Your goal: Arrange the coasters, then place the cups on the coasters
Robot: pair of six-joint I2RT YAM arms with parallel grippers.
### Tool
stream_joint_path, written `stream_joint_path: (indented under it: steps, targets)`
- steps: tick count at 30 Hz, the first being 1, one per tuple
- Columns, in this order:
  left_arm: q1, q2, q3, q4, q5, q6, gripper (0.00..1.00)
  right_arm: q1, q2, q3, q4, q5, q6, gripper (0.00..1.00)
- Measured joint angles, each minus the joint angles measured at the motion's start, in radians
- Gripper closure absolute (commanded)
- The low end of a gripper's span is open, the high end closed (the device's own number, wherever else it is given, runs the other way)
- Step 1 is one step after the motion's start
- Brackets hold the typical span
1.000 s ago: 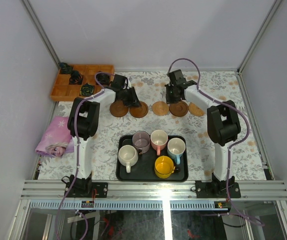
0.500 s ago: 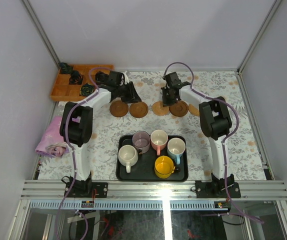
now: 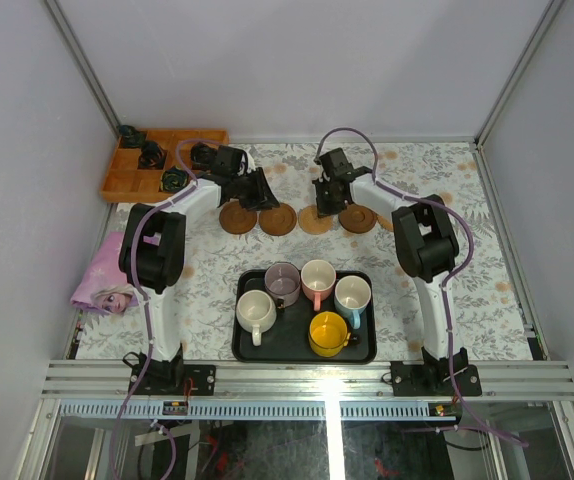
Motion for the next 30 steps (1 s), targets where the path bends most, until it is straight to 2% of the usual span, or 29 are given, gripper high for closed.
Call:
stream_joint_path:
  steps: [14, 23, 30]
  targets:
    - [0.005, 0.0, 0.0, -0.001, -0.007, 0.0, 0.69, 0.015, -0.021, -0.021, -0.013, 0.05, -0.005, 1.0]
    - [0.005, 0.0, 0.0, -0.002, -0.007, 0.001, 0.68, 0.015, -0.03, 0.109, -0.062, 0.138, -0.046, 1.0]
    - [0.005, 0.0, 0.0, -0.003, -0.007, 0.001, 0.68, 0.006, -0.1, 0.056, -0.06, 0.191, -0.051, 1.0]
